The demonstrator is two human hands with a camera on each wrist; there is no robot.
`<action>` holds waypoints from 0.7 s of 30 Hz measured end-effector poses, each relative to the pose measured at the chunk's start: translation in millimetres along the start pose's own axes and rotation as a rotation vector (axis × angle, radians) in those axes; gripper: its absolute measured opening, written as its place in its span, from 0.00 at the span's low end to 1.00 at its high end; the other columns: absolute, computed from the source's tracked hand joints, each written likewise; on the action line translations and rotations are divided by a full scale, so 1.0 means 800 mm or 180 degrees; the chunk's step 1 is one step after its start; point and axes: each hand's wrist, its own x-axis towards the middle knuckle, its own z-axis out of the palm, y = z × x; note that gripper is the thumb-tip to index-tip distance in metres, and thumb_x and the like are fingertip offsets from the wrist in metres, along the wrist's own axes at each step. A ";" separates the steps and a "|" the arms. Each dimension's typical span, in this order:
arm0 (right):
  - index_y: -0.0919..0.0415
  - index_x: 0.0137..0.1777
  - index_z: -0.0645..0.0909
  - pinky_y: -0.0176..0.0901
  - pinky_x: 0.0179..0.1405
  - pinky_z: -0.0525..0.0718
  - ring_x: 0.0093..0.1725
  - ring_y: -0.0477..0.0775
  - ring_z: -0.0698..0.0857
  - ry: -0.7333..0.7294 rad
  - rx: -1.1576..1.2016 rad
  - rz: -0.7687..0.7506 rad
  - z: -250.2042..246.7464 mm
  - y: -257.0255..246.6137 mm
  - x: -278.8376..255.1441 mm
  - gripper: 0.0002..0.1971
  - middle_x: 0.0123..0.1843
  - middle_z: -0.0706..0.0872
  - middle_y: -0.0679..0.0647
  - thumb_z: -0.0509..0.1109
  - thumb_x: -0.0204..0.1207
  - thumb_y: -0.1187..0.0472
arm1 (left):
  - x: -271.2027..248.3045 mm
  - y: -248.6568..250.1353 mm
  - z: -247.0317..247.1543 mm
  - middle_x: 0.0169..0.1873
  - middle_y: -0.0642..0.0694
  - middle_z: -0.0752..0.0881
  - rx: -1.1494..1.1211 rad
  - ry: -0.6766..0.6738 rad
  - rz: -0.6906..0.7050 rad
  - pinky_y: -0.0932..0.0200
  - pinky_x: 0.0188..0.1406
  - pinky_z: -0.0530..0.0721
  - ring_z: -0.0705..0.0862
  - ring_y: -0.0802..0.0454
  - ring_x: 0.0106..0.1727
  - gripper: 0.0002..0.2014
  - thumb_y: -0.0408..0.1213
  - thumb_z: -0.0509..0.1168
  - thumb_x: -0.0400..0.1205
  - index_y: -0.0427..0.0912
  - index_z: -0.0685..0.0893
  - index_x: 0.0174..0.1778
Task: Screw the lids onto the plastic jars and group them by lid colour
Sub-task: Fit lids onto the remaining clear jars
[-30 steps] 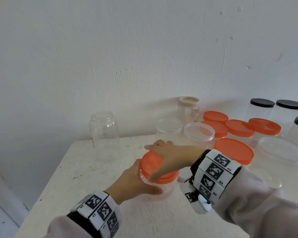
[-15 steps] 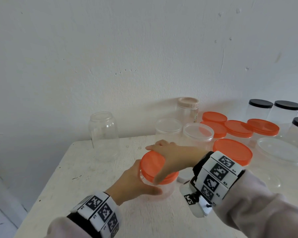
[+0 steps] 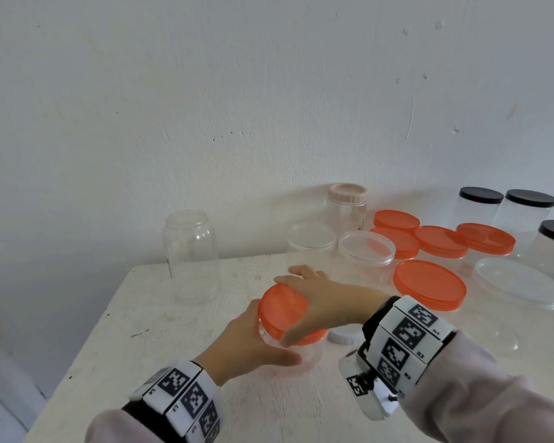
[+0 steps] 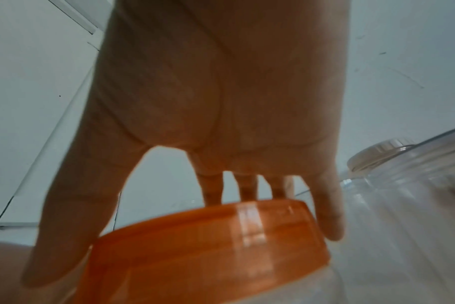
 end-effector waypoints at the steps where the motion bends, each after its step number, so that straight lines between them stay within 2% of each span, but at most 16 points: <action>1: 0.35 0.82 0.49 0.60 0.74 0.66 0.80 0.51 0.53 -0.0056 -0.0005 -0.0075 -0.003 0.001 0.000 0.52 0.81 0.50 0.36 0.78 0.63 0.38 | 0.000 0.000 0.000 0.55 0.66 0.73 0.0025 0.0002 -0.0005 0.76 0.43 0.71 0.74 0.64 0.58 0.47 0.51 0.83 0.62 0.62 0.58 0.68; 3: 0.32 0.81 0.51 0.57 0.72 0.69 0.77 0.50 0.58 -0.0050 -0.0033 -0.0180 -0.006 0.001 0.001 0.50 0.78 0.57 0.37 0.79 0.63 0.40 | 0.001 0.001 0.000 0.55 0.66 0.71 0.0080 -0.0004 -0.0015 0.76 0.45 0.71 0.73 0.65 0.58 0.48 0.52 0.83 0.62 0.60 0.58 0.71; 5: 0.32 0.80 0.54 0.57 0.69 0.72 0.73 0.50 0.61 0.0053 -0.0126 -0.0167 -0.004 -0.001 0.003 0.48 0.74 0.61 0.39 0.77 0.63 0.36 | 0.002 0.001 0.001 0.55 0.67 0.71 0.0098 -0.0024 -0.0016 0.75 0.45 0.71 0.72 0.64 0.58 0.50 0.52 0.82 0.63 0.59 0.57 0.74; 8: 0.37 0.81 0.55 0.60 0.67 0.74 0.72 0.53 0.60 0.0261 -0.0291 0.0014 0.006 -0.005 0.006 0.49 0.72 0.62 0.44 0.71 0.62 0.26 | 0.002 0.000 0.000 0.55 0.66 0.73 0.0070 -0.0020 -0.0014 0.76 0.42 0.72 0.75 0.63 0.56 0.51 0.52 0.83 0.62 0.58 0.58 0.75; 11: 0.41 0.82 0.54 0.62 0.67 0.73 0.75 0.58 0.59 0.0340 -0.0438 0.0147 0.012 -0.007 0.008 0.51 0.75 0.61 0.49 0.64 0.62 0.21 | 0.001 -0.001 0.000 0.56 0.64 0.76 0.0031 -0.0016 -0.0002 0.76 0.42 0.73 0.77 0.63 0.55 0.51 0.52 0.83 0.61 0.57 0.60 0.76; 14: 0.36 0.82 0.49 0.65 0.72 0.67 0.80 0.58 0.54 0.0010 -0.0348 0.0039 0.004 -0.005 0.005 0.50 0.81 0.52 0.43 0.69 0.64 0.26 | 0.002 -0.001 0.000 0.57 0.65 0.75 0.0041 -0.0014 -0.0016 0.73 0.47 0.74 0.77 0.64 0.56 0.52 0.52 0.83 0.61 0.56 0.60 0.76; 15: 0.33 0.82 0.48 0.63 0.73 0.66 0.81 0.56 0.52 -0.0117 -0.0291 -0.0064 0.000 -0.004 0.003 0.48 0.82 0.50 0.39 0.72 0.66 0.31 | 0.002 0.000 0.000 0.58 0.64 0.75 0.0054 -0.0010 -0.0026 0.72 0.49 0.74 0.76 0.64 0.58 0.52 0.52 0.83 0.61 0.56 0.59 0.77; 17: 0.31 0.81 0.51 0.56 0.70 0.67 0.79 0.52 0.53 -0.0226 -0.0236 -0.0224 -0.006 -0.002 0.002 0.46 0.80 0.53 0.37 0.76 0.68 0.40 | 0.002 -0.001 0.000 0.57 0.65 0.73 0.0083 -0.0014 -0.0045 0.73 0.48 0.73 0.75 0.62 0.59 0.53 0.53 0.83 0.61 0.56 0.59 0.77; 19: 0.31 0.80 0.53 0.54 0.68 0.69 0.75 0.50 0.58 -0.0137 -0.0253 -0.0240 -0.007 -0.002 0.002 0.45 0.76 0.58 0.39 0.76 0.67 0.39 | 0.003 -0.002 0.000 0.56 0.66 0.72 0.0090 -0.0029 -0.0049 0.74 0.46 0.72 0.74 0.63 0.58 0.54 0.53 0.83 0.61 0.56 0.58 0.77; 21: 0.34 0.81 0.53 0.56 0.68 0.72 0.73 0.52 0.60 0.0018 -0.0315 -0.0156 -0.004 -0.004 0.003 0.46 0.74 0.61 0.41 0.73 0.66 0.32 | 0.005 -0.004 0.000 0.56 0.66 0.73 0.0062 -0.0040 -0.0039 0.75 0.46 0.72 0.75 0.64 0.57 0.53 0.53 0.83 0.60 0.58 0.58 0.77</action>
